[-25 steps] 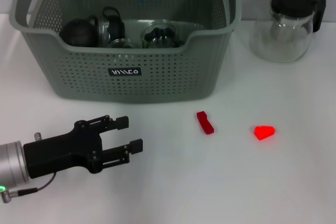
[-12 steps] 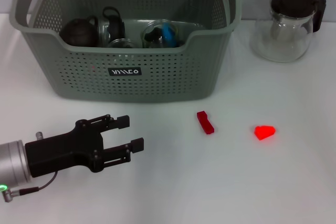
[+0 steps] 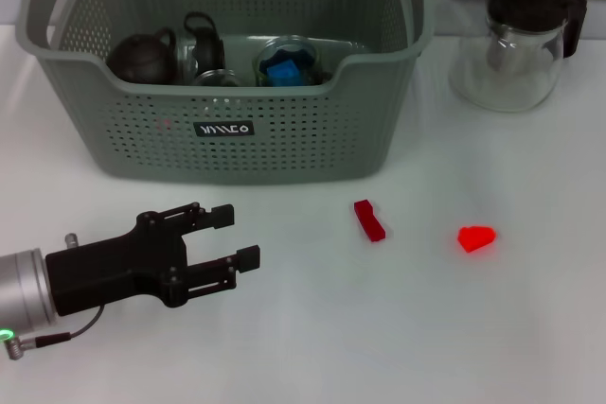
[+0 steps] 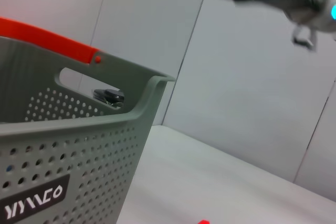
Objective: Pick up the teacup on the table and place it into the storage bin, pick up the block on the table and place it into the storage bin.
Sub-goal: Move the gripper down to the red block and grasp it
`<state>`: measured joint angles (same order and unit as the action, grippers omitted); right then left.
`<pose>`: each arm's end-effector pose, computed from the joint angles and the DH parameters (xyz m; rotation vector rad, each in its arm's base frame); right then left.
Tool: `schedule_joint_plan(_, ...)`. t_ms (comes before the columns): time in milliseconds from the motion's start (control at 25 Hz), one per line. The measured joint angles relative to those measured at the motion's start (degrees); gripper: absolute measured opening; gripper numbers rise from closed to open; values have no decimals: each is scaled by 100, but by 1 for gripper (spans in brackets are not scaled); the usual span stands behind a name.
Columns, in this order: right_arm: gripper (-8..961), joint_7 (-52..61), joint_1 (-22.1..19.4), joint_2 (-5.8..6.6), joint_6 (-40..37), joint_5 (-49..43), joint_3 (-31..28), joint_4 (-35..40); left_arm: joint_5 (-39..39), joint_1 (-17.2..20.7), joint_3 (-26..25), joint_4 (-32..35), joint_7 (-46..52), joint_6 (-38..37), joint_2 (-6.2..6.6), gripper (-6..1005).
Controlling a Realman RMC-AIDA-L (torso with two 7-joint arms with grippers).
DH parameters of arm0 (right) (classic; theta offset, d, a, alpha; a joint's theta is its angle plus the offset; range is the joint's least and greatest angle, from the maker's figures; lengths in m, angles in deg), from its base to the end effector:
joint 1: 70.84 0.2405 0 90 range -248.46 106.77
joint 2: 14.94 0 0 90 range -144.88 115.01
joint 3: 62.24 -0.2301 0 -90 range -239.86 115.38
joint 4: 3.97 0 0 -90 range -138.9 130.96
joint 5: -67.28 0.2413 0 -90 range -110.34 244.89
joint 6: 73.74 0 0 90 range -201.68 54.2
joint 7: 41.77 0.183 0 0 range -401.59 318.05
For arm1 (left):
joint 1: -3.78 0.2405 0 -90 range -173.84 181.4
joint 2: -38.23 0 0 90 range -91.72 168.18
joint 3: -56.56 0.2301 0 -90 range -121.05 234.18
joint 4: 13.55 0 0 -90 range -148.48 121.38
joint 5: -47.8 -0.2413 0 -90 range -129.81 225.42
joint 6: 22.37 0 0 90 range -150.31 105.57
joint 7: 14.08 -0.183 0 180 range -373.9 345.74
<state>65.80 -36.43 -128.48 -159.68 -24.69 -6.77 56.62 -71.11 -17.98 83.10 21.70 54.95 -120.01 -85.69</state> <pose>0.1038 0.4145 0.0723 -2.6763 0.5104 0.9458 -0.2794 0.2903 -0.0341 -2.6154 -0.7043 -0.9043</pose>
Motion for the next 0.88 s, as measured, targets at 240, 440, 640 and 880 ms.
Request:
schedule_joint_plan(240, 802, 530, -275, 193, -1951, -2021, -1218, 1098, 0, -13, 1, 0, -3, 1, 6, 728)
schedule_joint_plan(440, 789, 1089, -84, 61, -2284, -4197, -1321, 1816, 2, -29, -6, 0, -4, 2, 15, 729)
schedule_joint_plan(640, 776, 1643, 276, -85, -2153, -5523, -1044, 1746, 8, -26, -8, 0, 6, 5, 16, 729)
schedule_joint_plan(880, 760, 2964, 705, -353, -1655, -6684, -376, 1312, 10, -4, -57, 0, -2, 28, 13, 730)
